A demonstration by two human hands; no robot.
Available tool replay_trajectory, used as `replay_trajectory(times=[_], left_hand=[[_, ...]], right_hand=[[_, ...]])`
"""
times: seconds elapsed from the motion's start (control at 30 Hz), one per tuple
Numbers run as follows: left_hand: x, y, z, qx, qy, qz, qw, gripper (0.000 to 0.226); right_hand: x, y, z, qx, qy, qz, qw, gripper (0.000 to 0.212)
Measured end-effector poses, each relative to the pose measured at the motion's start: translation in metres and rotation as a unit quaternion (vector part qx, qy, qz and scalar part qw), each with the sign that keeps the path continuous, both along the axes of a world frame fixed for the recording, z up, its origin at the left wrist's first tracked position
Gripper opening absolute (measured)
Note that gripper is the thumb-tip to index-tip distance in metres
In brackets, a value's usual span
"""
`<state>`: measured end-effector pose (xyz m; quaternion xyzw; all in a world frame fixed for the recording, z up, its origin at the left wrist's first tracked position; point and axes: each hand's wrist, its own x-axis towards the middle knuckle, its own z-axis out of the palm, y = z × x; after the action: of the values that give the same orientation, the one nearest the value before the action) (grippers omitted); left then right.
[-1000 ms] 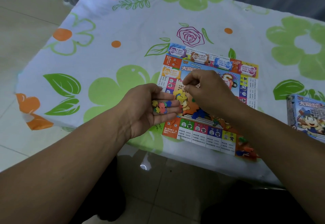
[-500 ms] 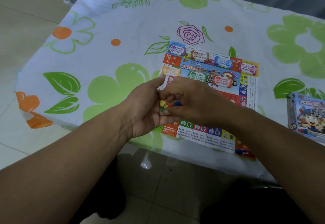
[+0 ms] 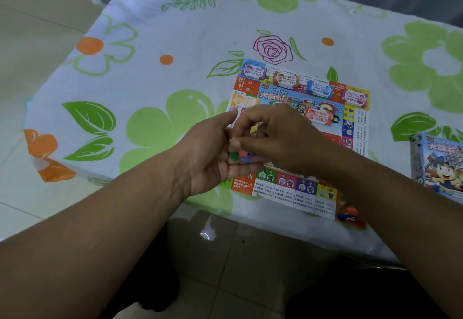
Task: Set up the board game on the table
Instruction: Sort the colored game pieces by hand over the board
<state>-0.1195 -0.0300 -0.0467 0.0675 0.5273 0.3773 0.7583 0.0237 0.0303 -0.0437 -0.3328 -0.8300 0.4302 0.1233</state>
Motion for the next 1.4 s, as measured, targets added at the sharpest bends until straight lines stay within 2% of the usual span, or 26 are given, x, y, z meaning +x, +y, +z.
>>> replay_trajectory(times=[0.1,0.2,0.37,0.57,0.93,1.07,1.2,1.3,1.4], left_hand=[[-0.002,0.000,0.000,-0.021,0.025,-0.005,0.999,0.058],[-0.004,0.000,0.000,-0.037,0.035,0.007,0.999,0.057],[-0.005,0.000,-0.001,-0.043,0.039,0.011,0.998,0.055],[-0.005,0.000,-0.002,-0.050,0.042,0.011,0.998,0.053],[-0.005,0.001,-0.002,-0.049,0.049,0.018,0.997,0.051],[-0.005,0.001,-0.003,-0.045,0.045,0.020,0.998,0.050],[-0.004,0.002,-0.004,-0.031,0.041,0.021,0.998,0.050],[-0.001,0.002,-0.003,-0.019,0.032,0.024,0.999,0.046],[0.002,0.003,-0.002,-0.014,0.034,0.010,0.999,0.046]], right_hand=[[0.003,0.011,0.001,0.010,0.025,-0.086,0.996,0.004],[0.011,0.023,-0.008,0.017,-0.024,-0.136,0.990,0.006],[0.016,0.029,-0.026,0.015,-0.107,-0.151,0.983,0.006],[0.014,0.035,-0.036,0.040,-0.141,-0.152,0.977,0.006],[0.013,0.034,-0.032,0.049,-0.158,-0.111,0.980,0.017],[0.012,0.028,-0.023,0.073,-0.124,-0.112,0.983,0.014],[0.011,0.014,-0.007,0.046,-0.053,-0.034,0.997,0.006],[0.014,0.004,-0.005,0.069,-0.073,0.035,0.994,0.015],[0.015,0.001,-0.006,0.087,-0.091,0.053,0.991,0.023]])
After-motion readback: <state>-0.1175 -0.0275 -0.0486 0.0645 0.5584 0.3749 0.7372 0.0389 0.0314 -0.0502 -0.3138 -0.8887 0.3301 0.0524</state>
